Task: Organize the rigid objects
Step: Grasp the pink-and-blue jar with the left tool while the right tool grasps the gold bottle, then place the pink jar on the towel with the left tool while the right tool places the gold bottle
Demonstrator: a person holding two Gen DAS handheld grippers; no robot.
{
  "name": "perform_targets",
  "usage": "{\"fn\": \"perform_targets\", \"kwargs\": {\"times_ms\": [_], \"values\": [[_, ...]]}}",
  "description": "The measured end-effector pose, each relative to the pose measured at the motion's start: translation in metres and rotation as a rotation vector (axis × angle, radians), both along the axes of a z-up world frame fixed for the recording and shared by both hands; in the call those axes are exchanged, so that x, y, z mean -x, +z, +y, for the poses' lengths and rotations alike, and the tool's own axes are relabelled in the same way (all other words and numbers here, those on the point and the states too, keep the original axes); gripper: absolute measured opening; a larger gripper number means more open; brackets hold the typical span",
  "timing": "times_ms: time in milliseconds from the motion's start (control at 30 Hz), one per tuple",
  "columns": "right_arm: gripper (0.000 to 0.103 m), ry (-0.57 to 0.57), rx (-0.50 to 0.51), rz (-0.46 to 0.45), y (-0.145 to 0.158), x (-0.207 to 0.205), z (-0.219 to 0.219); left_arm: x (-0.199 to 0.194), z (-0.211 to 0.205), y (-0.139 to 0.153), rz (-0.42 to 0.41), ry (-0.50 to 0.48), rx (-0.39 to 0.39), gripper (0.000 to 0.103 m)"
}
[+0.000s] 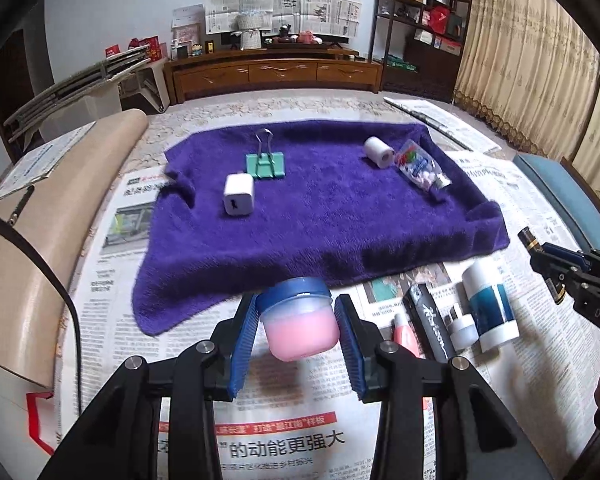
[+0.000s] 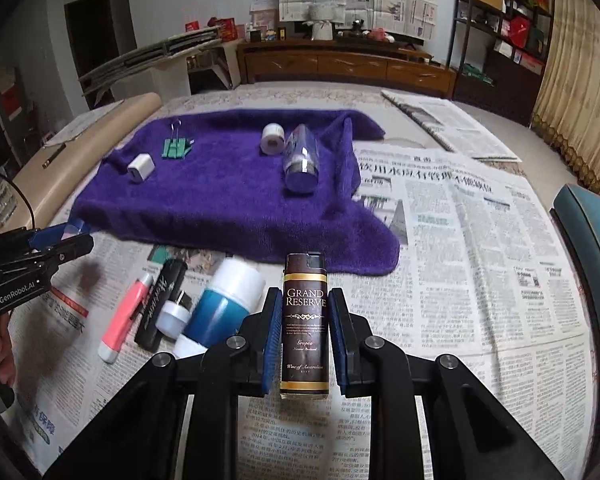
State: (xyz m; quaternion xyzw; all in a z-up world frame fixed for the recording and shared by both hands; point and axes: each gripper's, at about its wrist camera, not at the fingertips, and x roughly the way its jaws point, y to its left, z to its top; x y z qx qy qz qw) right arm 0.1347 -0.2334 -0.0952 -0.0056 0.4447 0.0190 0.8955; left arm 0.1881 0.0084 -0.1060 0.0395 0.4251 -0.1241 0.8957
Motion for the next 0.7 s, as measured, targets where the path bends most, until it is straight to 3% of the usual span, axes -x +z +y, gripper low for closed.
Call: {"fn": "perform_targets", "kwargs": {"times_ms": [200, 400, 700], "values": [[0.023, 0.001, 0.000, -0.029, 0.020, -0.011, -0.002, -0.009, 0.010, 0.019, -0.021, 0.023, -0.002, 0.038], [0.023, 0.020, -0.024, -0.037, 0.032, -0.038, 0.004, -0.030, 0.019, 0.034, -0.027, 0.047, 0.046, 0.038], [0.023, 0.095, -0.080, -0.015, 0.031, -0.101, 0.033, -0.074, 0.013, 0.025, -0.004, 0.045, 0.046, 0.038]]}}
